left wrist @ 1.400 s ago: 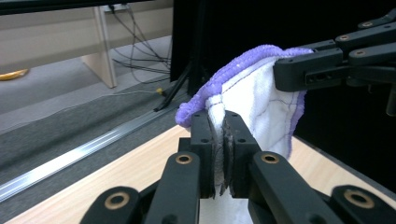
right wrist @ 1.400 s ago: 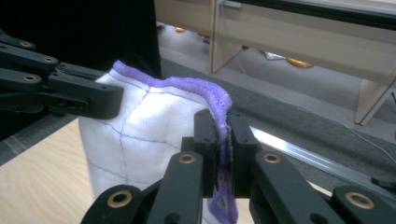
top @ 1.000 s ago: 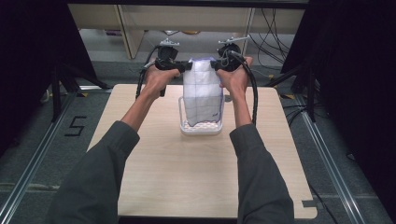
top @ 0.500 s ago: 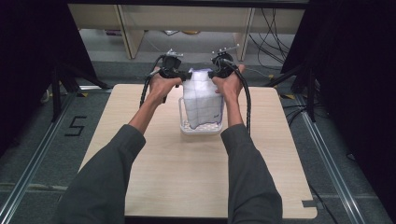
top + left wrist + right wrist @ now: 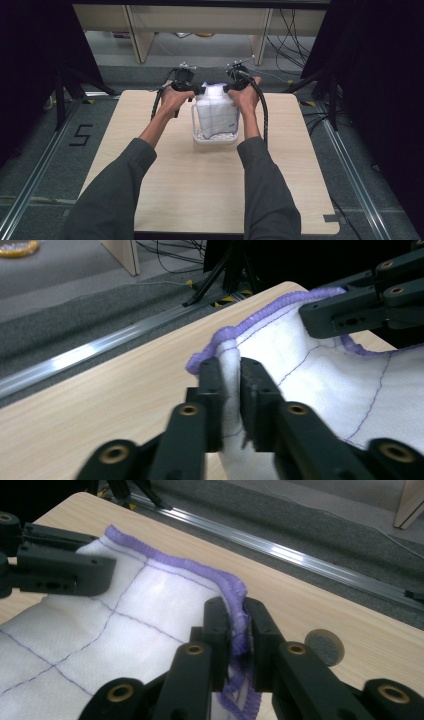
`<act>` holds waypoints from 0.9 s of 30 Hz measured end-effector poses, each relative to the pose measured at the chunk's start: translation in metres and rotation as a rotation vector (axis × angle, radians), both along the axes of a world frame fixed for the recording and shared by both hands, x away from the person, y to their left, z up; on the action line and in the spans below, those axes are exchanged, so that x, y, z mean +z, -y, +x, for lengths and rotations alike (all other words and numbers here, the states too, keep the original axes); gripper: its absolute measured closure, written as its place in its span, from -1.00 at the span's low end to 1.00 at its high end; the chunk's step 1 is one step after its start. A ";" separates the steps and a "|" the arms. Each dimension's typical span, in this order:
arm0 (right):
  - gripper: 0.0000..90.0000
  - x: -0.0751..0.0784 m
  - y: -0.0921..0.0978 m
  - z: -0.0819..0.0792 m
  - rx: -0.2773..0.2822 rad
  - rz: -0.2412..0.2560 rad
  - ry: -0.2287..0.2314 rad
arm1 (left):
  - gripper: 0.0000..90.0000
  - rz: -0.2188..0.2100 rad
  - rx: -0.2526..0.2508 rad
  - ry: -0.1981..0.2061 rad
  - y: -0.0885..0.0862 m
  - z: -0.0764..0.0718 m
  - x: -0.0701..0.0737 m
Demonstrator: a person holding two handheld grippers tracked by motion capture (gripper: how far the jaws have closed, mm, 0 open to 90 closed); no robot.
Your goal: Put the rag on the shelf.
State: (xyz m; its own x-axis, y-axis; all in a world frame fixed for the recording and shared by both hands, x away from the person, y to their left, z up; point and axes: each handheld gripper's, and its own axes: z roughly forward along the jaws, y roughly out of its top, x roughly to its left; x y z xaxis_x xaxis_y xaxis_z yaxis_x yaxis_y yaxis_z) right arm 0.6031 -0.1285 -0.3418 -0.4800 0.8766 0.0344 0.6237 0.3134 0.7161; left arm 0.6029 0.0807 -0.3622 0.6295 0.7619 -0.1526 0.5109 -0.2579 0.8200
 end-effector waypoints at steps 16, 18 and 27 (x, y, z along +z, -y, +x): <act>0.22 0.020 0.022 -0.013 -0.054 0.056 0.062 | 0.10 0.018 0.036 -0.038 -0.021 -0.010 0.016; 0.21 0.022 0.028 -0.017 -0.054 0.054 0.074 | 0.05 0.015 0.015 -0.040 -0.025 -0.015 0.020; 0.14 0.025 0.042 -0.027 -0.041 0.096 0.095 | -0.10 -0.003 -0.020 -0.042 -0.038 -0.031 0.027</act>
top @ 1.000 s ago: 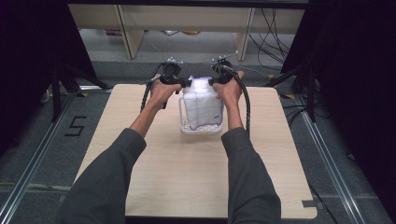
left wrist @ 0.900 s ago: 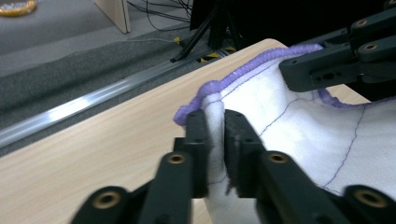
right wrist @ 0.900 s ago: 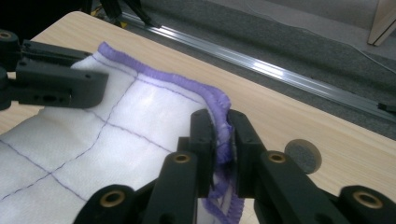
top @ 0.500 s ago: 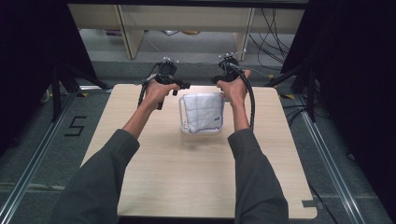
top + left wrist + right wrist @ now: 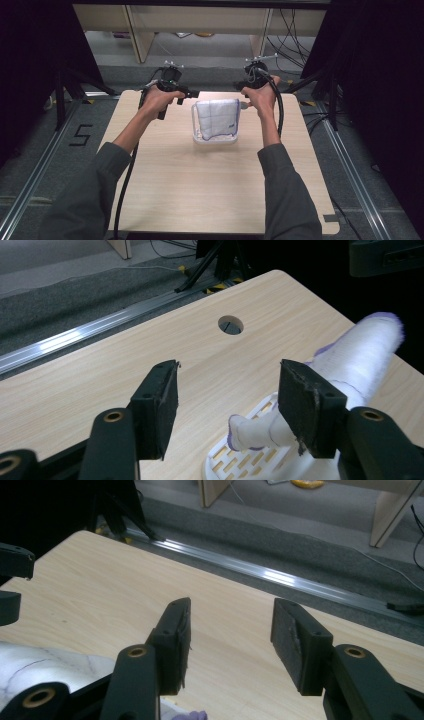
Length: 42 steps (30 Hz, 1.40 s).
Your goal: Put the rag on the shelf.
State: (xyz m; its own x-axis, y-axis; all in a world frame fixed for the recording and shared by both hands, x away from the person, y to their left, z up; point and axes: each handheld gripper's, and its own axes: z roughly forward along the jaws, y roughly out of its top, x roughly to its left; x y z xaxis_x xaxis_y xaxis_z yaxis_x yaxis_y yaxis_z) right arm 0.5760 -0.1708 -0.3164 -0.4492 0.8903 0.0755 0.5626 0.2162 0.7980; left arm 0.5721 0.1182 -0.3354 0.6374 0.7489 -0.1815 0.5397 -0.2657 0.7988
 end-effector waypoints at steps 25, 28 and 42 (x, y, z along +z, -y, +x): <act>-0.02 -0.001 0.011 -0.033 0.047 0.057 0.024 | -0.36 -0.108 -0.005 0.007 -0.029 -0.044 0.001; -0.04 -0.003 0.013 -0.036 0.053 0.066 0.023 | -0.36 -0.105 -0.015 0.009 -0.029 -0.049 -0.002; -0.16 -0.006 0.017 -0.071 0.087 0.095 0.052 | -0.38 -0.113 -0.054 0.036 -0.030 -0.085 -0.013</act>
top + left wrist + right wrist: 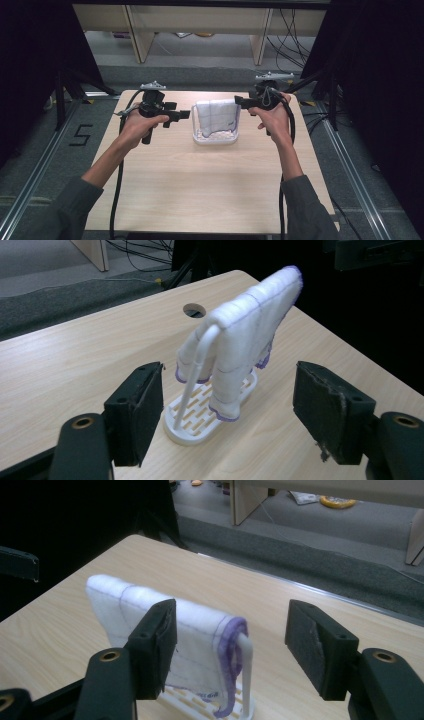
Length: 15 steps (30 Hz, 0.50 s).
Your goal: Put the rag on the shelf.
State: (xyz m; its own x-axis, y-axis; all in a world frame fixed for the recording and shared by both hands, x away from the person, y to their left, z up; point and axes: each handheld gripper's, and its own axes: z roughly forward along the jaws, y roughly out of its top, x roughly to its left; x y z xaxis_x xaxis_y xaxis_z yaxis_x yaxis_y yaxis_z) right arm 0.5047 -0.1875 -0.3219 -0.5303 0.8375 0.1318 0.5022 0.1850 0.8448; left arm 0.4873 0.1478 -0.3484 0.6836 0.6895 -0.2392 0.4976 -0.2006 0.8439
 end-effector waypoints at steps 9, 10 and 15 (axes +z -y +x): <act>-0.19 -0.004 -0.005 -0.021 0.038 0.000 0.033 | -0.42 -0.023 -0.031 0.001 -0.001 -0.021 -0.008; -0.19 -0.004 -0.005 -0.021 0.038 0.000 0.033 | -0.42 -0.023 -0.031 0.001 -0.001 -0.021 -0.008; -0.20 -0.008 -0.009 -0.032 0.059 -0.003 0.044 | -0.43 -0.037 -0.053 0.004 0.000 -0.033 -0.014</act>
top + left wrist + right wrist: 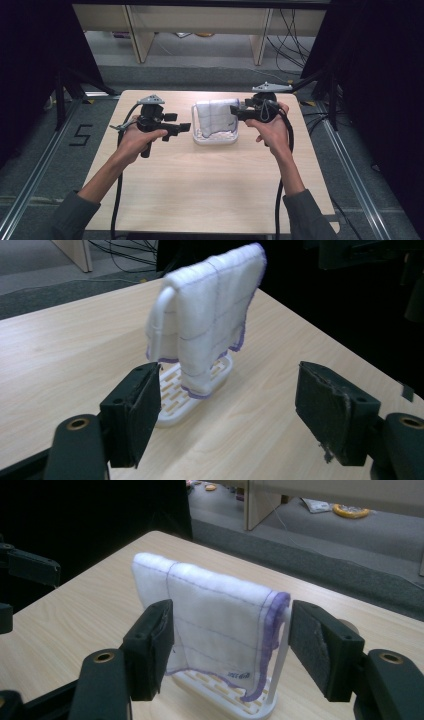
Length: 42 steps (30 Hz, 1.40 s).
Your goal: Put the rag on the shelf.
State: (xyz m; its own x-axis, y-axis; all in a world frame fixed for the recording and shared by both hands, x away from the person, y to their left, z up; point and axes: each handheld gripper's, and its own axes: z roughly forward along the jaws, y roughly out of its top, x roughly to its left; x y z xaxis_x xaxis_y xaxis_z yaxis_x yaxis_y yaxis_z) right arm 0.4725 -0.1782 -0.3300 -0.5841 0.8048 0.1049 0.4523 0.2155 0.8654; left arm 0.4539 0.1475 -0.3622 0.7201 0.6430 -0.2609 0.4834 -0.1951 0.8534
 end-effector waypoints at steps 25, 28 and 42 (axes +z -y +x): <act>-0.25 -0.027 -0.003 -0.034 0.073 0.005 0.018 | -0.45 -0.026 -0.057 -0.009 0.004 -0.028 -0.033; -0.26 -0.031 -0.004 -0.039 0.079 0.029 0.018 | -0.45 -0.026 -0.076 -0.007 0.003 -0.031 -0.037; -0.28 -0.045 -0.001 -0.042 0.095 0.028 0.009 | -0.46 0.036 -0.094 -0.006 0.003 -0.047 -0.058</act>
